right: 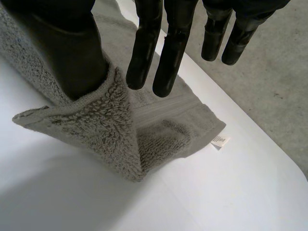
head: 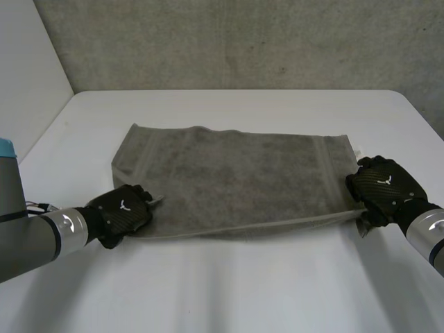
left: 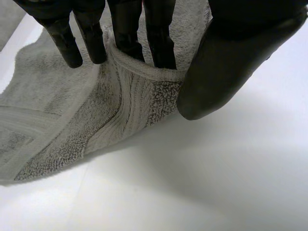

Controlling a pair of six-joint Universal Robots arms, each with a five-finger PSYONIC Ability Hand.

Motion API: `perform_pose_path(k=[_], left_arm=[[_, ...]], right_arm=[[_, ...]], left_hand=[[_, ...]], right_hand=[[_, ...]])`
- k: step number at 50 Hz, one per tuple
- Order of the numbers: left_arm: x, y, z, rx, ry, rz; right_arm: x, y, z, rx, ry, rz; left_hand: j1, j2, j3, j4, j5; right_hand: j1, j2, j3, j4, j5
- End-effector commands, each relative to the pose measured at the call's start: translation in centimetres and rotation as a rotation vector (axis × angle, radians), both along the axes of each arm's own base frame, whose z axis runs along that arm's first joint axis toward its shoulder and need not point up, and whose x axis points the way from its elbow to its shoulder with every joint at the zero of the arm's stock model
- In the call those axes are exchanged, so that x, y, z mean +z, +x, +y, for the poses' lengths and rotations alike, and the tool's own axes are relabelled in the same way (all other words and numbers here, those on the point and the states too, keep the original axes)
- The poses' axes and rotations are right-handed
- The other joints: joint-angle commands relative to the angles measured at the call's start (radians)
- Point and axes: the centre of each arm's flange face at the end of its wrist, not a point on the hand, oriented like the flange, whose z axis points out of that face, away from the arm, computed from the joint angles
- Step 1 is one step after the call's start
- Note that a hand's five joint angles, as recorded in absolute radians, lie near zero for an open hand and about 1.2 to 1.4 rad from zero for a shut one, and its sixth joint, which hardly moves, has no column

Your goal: Fold the towel.

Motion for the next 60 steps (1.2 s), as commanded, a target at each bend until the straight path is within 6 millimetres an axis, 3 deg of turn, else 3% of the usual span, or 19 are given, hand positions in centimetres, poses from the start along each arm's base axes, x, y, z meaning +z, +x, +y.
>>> perform_pose_path(k=[1,7,13,19,31,34,41,46,49,55,60], left_arm=[[1.3,0.1,0.5,0.071,0.031,0.071],[1.9,0.2,1.2,0.123,0.069,0.125],[2.9,0.5,1.8,0.216,0.121,0.210],[4.8,1.1,2.7,0.312,0.140,0.315],[9.9,3.8,4.5,0.447,-0.019,0.444],[10.2,4.1,4.8,0.465,-0.029,0.461],[10.7,4.3,5.7,0.490,-0.030,0.503],[10.5,4.3,4.7,0.488,-0.032,0.505],[9.0,3.9,2.1,0.482,0.020,0.495],[7.5,2.3,0.3,0.438,0.097,0.492],[5.8,1.3,-2.8,0.449,0.140,0.481]], right_arm=[[0.5,-0.1,0.1,-0.004,0.012,0.003],[0.9,-0.2,0.5,0.017,0.052,0.051],[1.3,0.1,1.4,0.105,0.092,0.129],[2.3,0.5,2.2,0.173,0.139,0.138],[8.0,-1.5,3.0,0.240,0.166,0.039],[9.8,-2.3,3.1,0.251,0.155,0.036],[11.5,-2.6,2.8,0.294,0.104,0.107],[11.1,-2.5,1.5,0.330,0.092,0.135],[9.6,-1.9,-0.3,0.371,0.117,0.128],[8.1,0.3,-2.7,0.428,0.142,0.130],[6.9,1.2,-5.3,0.419,0.155,0.126]], left_hand=[[0.046,0.035,-0.044,-0.052,0.024],[0.052,0.040,-0.044,-0.052,0.029],[0.345,0.333,-0.044,-0.052,0.322],[0.345,0.334,-0.044,-0.052,0.323],[0.345,0.334,-0.044,-0.052,0.323],[0.345,0.334,-0.044,-0.052,0.323],[0.345,0.334,-0.044,-0.052,0.323],[0.345,0.334,-0.044,-0.052,0.323],[0.345,0.334,-0.044,-0.052,0.323],[0.345,0.334,-0.044,-0.052,0.323],[0.345,0.334,-0.044,-0.052,0.323]], right_hand=[[0.013,0.013,-0.007,-0.006,0.019],[0.086,0.086,-0.007,-0.006,0.092],[0.356,0.356,-0.007,-0.006,0.362],[0.467,0.468,-0.007,-0.006,0.473],[0.467,0.468,-0.007,-0.006,0.473],[0.467,0.468,-0.007,-0.006,0.473],[0.467,0.468,-0.007,-0.006,0.473],[0.467,0.468,-0.007,-0.006,0.473],[0.467,0.468,-0.007,-0.006,0.473],[0.467,0.468,-0.007,-0.006,0.473],[0.467,0.468,-0.007,-0.006,0.473]])
